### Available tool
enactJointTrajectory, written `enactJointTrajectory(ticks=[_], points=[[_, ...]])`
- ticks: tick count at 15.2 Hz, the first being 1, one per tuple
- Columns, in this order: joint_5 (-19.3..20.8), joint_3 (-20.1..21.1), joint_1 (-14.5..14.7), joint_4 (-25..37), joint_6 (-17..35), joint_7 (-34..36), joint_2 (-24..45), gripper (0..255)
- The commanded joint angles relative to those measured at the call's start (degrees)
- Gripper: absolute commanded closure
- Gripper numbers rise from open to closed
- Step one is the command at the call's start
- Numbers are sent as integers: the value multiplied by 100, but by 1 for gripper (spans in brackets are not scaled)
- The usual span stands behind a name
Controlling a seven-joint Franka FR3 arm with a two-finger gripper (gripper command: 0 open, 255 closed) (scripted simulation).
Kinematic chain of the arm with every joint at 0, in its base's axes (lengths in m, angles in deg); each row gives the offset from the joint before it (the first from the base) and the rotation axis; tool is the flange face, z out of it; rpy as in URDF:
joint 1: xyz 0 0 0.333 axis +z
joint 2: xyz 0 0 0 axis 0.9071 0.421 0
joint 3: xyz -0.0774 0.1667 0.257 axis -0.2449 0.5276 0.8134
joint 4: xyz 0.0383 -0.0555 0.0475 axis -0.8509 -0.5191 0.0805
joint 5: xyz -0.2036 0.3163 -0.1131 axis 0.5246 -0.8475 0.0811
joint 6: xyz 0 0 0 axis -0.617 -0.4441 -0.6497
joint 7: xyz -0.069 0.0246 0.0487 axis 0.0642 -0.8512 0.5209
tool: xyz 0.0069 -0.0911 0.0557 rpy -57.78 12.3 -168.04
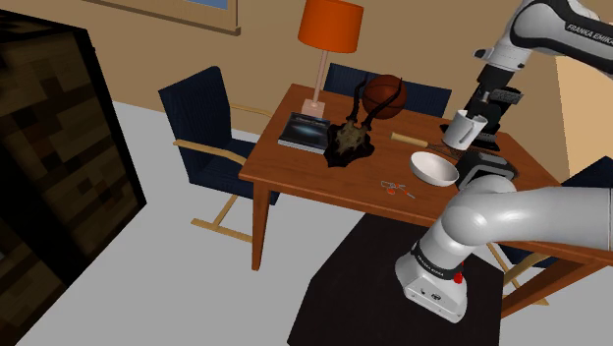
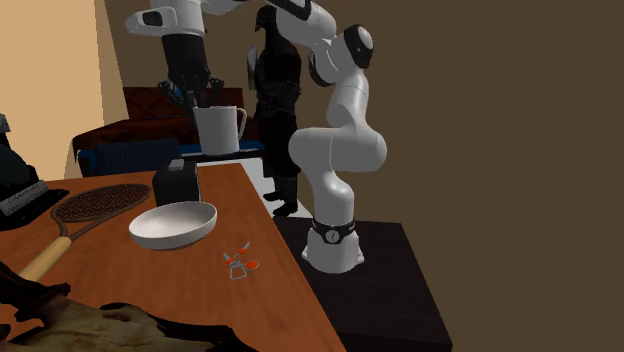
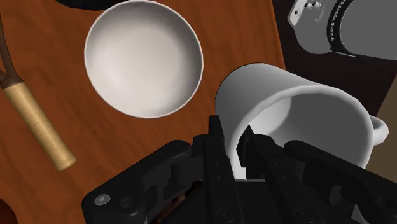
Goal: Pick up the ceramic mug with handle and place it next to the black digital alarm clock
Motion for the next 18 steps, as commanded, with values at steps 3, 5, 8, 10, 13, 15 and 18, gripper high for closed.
enactJointTrajectory(ticks=[3, 5, 8, 10, 13, 15, 18], points=[[355, -415, -105, 293, -156, -532, -31, 255], [536, -650, -130, 469, -210, -809, -17, 255], [793, -1017, -130, 777, -273, -1230, 39, 255], [954, -1272, -100, 1011, -305, -1511, 95, 255], [1177, -1677, -6, 1405, -342, -1933, 203, 255], [1310, -1963, 91, 1697, -359, -2217, 289, 255], [1495, -2423, 303, 2183, -384, -2640, 424, 255]])
